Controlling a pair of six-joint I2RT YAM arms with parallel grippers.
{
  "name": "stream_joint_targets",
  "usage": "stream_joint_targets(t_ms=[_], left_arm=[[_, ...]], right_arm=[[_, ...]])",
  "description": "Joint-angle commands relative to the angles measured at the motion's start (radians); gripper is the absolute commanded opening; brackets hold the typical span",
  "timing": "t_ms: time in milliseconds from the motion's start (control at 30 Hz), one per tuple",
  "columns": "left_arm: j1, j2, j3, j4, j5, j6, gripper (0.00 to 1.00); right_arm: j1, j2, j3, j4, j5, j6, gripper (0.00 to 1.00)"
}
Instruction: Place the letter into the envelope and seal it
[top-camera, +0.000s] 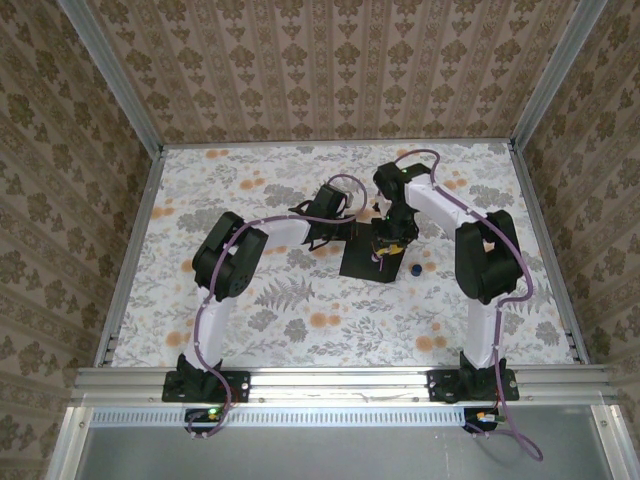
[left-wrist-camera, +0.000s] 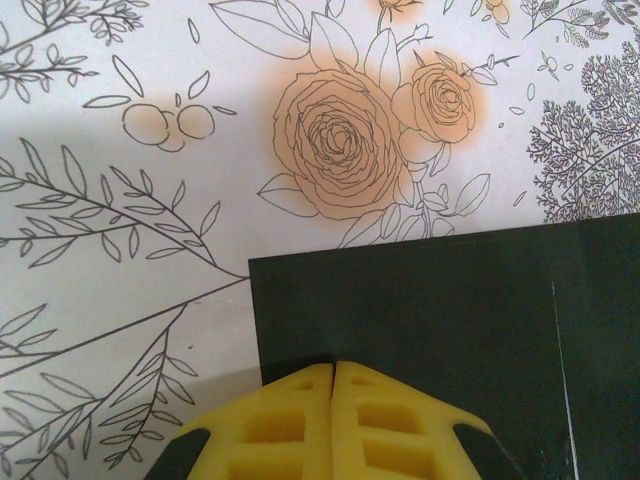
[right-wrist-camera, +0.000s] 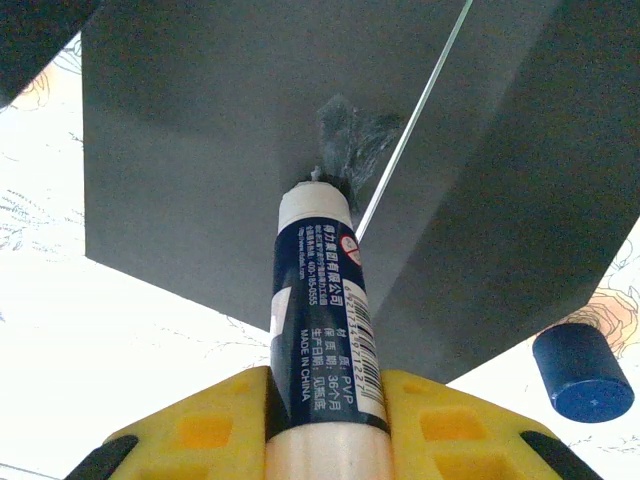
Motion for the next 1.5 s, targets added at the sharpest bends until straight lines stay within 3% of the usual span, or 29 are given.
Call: stream_joint_targets(t_ms=[0, 433, 1000, 1467], left_arm=[[-0.015, 0.006, -0.038, -0.121, -0.002, -0.008, 0.00], [-0.012, 0.016, -0.026, -0.129, 0.001, -0.005, 0.00], [-0.016, 0.006, -0.036, -0.135, -0.011, -0.025, 0.00], [-0.017, 0.008, -0.033, -0.145, -0.013, -0.019, 0.00]], right_arm=[[-0.022, 0.061, 0.053, -0.036, 0.045, -0.032, 0.07], [-0.074, 0.133, 0.187, -0.073, 0.074, -0.053, 0.07], [0.030, -0.022, -0.027, -0.053, 0.015, -0.014, 0.07], [-0.053, 0.051, 0.055, -0.043, 0.065, -0.050, 0.07]])
